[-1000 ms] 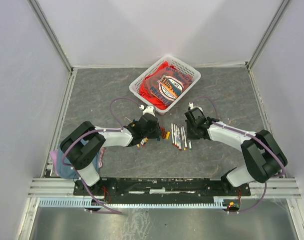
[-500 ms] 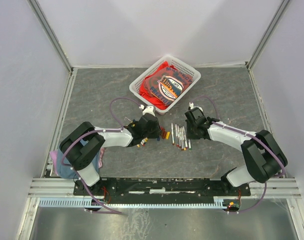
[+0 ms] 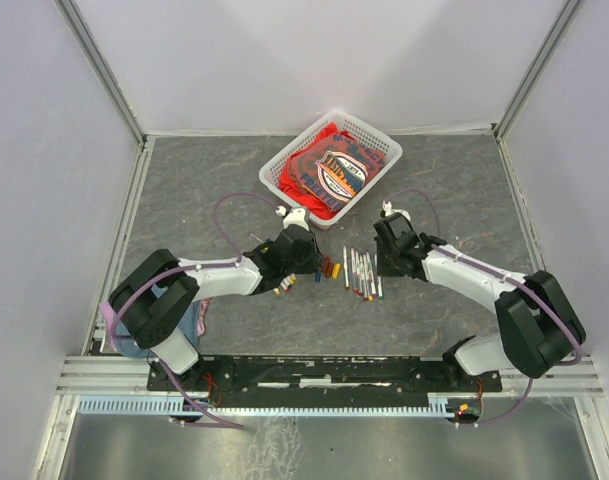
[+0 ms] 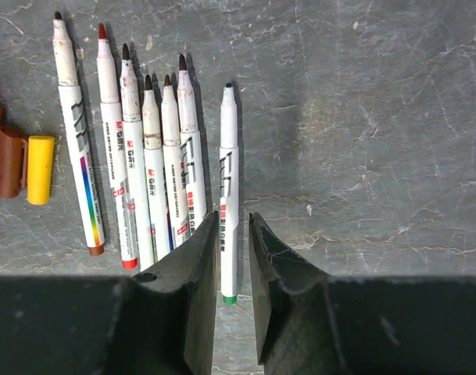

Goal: Open the pen caps

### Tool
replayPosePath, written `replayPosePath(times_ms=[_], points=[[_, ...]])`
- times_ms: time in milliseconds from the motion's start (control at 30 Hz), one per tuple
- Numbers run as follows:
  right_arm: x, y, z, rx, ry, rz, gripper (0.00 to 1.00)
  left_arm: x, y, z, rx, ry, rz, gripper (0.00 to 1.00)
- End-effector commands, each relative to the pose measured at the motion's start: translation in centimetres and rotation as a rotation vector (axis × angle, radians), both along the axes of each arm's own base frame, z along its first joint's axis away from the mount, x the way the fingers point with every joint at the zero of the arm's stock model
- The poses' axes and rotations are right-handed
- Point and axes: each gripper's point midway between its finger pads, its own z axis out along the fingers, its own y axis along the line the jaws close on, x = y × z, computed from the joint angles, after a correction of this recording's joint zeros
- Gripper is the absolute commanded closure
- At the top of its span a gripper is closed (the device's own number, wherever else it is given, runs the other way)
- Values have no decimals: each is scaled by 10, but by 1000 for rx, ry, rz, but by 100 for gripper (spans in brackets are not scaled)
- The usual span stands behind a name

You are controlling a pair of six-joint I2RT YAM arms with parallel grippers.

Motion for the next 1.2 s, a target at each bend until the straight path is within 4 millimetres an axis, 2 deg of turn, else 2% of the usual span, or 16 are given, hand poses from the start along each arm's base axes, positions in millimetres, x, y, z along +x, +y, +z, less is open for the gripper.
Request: replayPosePath(times_ms=[0, 133, 333, 567, 833, 1033, 1167], points=[[18, 11, 38, 8, -105, 16, 72, 12, 4, 35, -14, -104, 36, 65], [21, 29, 56, -1, -135, 65, 72, 14, 22, 44, -12, -143, 117, 64], [28, 69, 71, 19, -167, 154, 72, 12, 52, 58, -34, -194, 241, 60], [33, 130, 81, 51, -185, 303, 71, 7, 90, 65, -52, -231, 395, 53], [34, 190, 72, 80, -170, 445, 71, 2, 120, 70, -103, -238, 490, 50], [35, 221, 56, 75, -144, 504, 70, 0, 132, 68, -132, -228, 520, 49], [38, 234, 42, 49, -128, 523, 69, 0, 139, 69, -148, -228, 534, 49]])
